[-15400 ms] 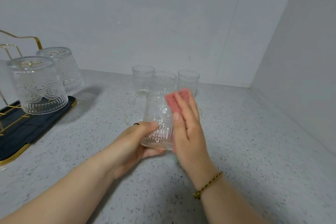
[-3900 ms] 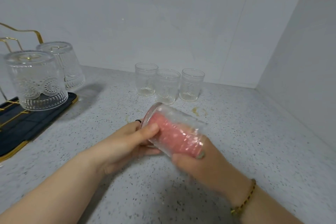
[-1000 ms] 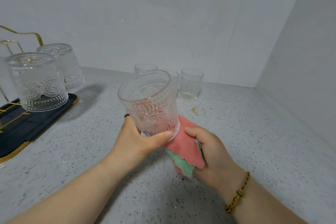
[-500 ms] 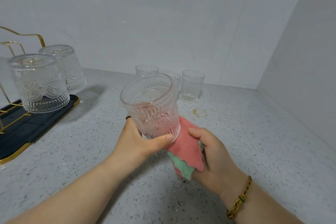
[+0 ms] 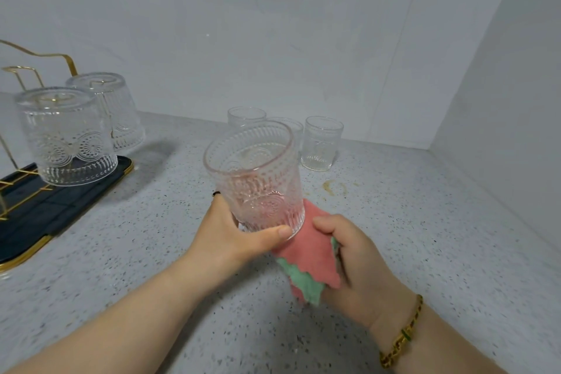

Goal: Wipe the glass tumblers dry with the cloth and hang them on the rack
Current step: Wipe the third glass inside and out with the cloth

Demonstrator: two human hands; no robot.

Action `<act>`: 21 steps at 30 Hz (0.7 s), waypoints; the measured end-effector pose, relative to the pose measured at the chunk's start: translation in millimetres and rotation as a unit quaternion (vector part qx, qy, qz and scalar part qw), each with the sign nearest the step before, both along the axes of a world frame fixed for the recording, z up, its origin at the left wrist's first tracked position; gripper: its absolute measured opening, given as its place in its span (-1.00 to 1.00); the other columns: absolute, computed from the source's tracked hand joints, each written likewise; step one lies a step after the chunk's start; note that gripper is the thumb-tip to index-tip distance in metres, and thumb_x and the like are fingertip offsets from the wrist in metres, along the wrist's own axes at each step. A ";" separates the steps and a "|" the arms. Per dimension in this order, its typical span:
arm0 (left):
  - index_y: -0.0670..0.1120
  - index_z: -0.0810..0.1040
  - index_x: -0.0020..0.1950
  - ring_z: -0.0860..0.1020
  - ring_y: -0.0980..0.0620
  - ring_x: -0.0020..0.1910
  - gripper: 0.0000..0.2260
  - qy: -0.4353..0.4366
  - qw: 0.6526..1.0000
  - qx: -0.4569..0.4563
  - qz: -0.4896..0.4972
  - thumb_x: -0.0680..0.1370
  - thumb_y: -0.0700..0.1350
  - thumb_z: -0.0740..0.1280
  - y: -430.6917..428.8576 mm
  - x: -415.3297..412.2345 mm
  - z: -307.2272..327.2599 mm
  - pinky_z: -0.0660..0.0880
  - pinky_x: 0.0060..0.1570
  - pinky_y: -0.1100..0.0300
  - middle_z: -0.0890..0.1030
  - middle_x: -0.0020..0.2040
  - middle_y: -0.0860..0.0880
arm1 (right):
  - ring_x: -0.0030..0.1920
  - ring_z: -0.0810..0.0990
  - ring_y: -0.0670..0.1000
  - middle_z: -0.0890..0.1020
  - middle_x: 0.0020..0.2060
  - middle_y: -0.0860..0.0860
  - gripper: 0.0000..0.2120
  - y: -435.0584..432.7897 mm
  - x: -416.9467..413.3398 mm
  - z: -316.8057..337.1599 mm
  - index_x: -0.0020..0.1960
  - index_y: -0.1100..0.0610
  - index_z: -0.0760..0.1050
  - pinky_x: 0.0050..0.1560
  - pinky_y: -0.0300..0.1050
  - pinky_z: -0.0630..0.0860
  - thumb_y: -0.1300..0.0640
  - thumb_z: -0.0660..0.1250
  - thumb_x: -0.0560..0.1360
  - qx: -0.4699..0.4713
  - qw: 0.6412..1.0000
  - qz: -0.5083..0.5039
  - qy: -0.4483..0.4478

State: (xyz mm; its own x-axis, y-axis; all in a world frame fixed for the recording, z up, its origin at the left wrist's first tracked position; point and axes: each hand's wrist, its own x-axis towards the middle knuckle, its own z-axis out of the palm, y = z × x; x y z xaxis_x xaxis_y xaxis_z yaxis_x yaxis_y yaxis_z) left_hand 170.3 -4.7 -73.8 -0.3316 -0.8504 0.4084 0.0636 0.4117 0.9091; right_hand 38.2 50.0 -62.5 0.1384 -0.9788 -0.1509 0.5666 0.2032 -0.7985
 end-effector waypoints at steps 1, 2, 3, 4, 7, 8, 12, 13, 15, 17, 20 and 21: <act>0.07 0.52 -0.15 0.59 0.39 -0.20 -0.57 -0.005 1.000 0.001 0.003 0.02 0.10 0.43 -0.8 0.5 -0.7 0.43 -0.25 0.55 0.63 -0.26 0.36 | -0.04 0.62 0.11 0.65 -0.02 0.19 -0.66 0.9 2.9 -0.7 0.06 0.23 0.54 0.04 -0.03 0.54 0.23 0.28 0.29 0.003 1.000 0.014 0.010; 0.07 0.52 -0.15 0.58 0.39 -0.20 -0.57 -0.005 1.000 0.003 0.010 0.02 0.10 0.43 -2.1 0.9 -1.5 0.42 -0.25 0.55 0.63 -0.26 0.36 | -0.10 0.62 0.09 0.66 -0.08 0.17 -0.66 1.9 3.7 -0.2 0.03 0.22 0.54 -0.03 -0.05 0.55 0.20 0.28 0.27 0.014 0.999 0.024 0.025; 0.07 0.51 -0.15 0.58 0.39 -0.21 -0.56 -0.001 1.000 0.008 0.015 0.02 0.07 0.45 -3.0 1.3 -1.2 0.42 -0.26 0.55 0.63 -0.26 0.36 | -0.17 0.61 0.09 0.65 -0.15 0.17 -0.66 3.6 3.1 1.4 0.00 0.22 0.54 -0.11 -0.05 0.56 0.16 0.24 0.26 0.026 0.998 0.035 0.039; 0.06 0.50 -0.13 0.58 0.38 -0.22 -0.56 0.003 1.000 0.017 0.020 0.03 0.02 0.48 -4.6 1.7 -1.6 0.43 -0.26 0.54 0.63 -0.26 0.35 | -0.24 0.60 0.09 0.64 -0.21 0.17 -0.66 5.5 1.1 4.8 -0.03 0.23 0.54 -0.21 -0.06 0.56 0.15 0.21 0.25 0.035 0.997 0.045 0.052; 0.07 0.46 -0.14 0.58 0.39 -0.27 -0.62 0.015 0.999 0.034 0.018 0.10 -0.10 0.46 -5.4 2.2 0.1 0.43 -0.29 0.54 0.62 -0.32 0.35 | -0.39 0.54 0.06 0.59 -0.38 0.13 -0.80 6.9 -12.4 15.0 -0.09 0.25 0.53 -0.38 -0.13 0.50 0.18 0.19 0.39 0.064 0.991 0.000 0.119; 0.08 0.45 -0.15 0.58 0.39 -0.28 -0.62 0.018 0.999 0.035 0.015 0.10 -0.10 0.46 -4.6 2.3 0.8 0.44 -0.30 0.54 0.62 -0.33 0.35 | -0.44 0.52 0.05 0.58 -0.42 0.11 -0.81 5.7 -17.1 15.6 -0.09 0.25 0.52 -0.41 -0.16 0.49 0.18 0.19 0.42 0.075 0.988 -0.031 0.130; 0.10 0.46 -0.14 0.56 0.43 -0.25 -0.65 -0.002 0.999 0.030 0.010 0.14 -0.12 0.42 -1.7 2.4 1.3 0.41 -0.29 0.58 0.60 -0.32 0.40 | -0.36 0.56 0.09 0.62 -0.27 0.17 -0.66 0.1 -14.8 9.0 0.05 0.25 0.47 -0.35 -0.13 0.50 0.17 0.24 0.31 0.048 0.997 -0.047 0.042; 0.09 0.46 -0.14 0.56 0.43 -0.25 -0.63 -0.005 1.000 0.028 0.009 0.11 -0.11 0.45 -1.3 2.2 1.3 0.41 -0.29 0.58 0.60 -0.32 0.40 | -0.25 0.58 0.11 0.64 -0.17 0.18 -0.61 -1.6 -11.4 4.3 0.07 0.25 0.49 -0.23 -0.05 0.52 0.17 0.27 0.26 0.037 0.998 -0.033 0.029; 0.07 0.48 -0.12 0.58 0.40 -0.23 -0.56 -0.011 0.999 0.029 0.016 0.04 -0.03 0.49 -3.2 2.6 -0.6 0.42 -0.28 0.56 0.63 -0.28 0.35 | -0.08 0.58 0.16 0.64 -0.05 0.22 -0.61 -1.9 -4.9 -0.2 0.08 0.24 0.51 -0.01 0.04 0.50 0.21 0.29 0.26 0.023 0.999 0.000 0.029; 0.05 0.48 -0.07 0.57 0.42 -0.22 -0.52 -0.018 0.999 0.036 0.032 0.06 -0.03 0.49 -5.9 3.8 -2.7 0.42 -0.29 0.56 0.66 -0.24 0.22 | -0.18 0.59 0.13 0.64 -0.14 0.20 -0.70 0.9 -5.2 3.2 0.01 0.25 0.53 -0.13 -0.02 0.52 0.19 0.29 0.29 0.034 0.996 0.027 0.072; 0.03 0.42 0.04 0.54 0.43 -0.24 -0.48 -0.050 0.996 0.032 0.061 0.16 -0.10 0.56 -8.7 6.5 -2.0 0.37 -0.31 0.61 0.56 -0.12 0.17 | -0.34 0.51 0.08 0.54 -0.29 0.14 -0.85 2.2 -17.7 13.0 -0.09 0.22 0.47 -0.32 -0.09 0.42 0.18 0.17 0.46 0.067 0.977 -0.048 0.195; 0.08 0.39 0.00 0.53 0.41 -0.24 -0.49 -0.071 0.994 0.029 0.073 0.21 -0.15 0.58 -8.6 7.5 -1.3 0.36 -0.32 0.63 0.53 -0.11 0.20 | -0.37 0.48 0.07 0.50 -0.30 0.13 -0.87 1.9 -23.6 15.5 -0.10 0.20 0.44 -0.35 -0.11 0.39 0.17 0.14 0.49 0.062 0.971 -0.100 0.210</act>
State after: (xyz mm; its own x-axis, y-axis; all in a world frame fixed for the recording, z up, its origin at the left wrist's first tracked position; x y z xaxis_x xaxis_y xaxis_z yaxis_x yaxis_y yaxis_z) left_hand 177.8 -13.3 -75.1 -0.2536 -0.9144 0.3154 -0.1244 0.3542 0.9269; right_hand 14.6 52.0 -46.9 -0.1517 -0.9502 -0.2721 0.2342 0.2329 -0.9439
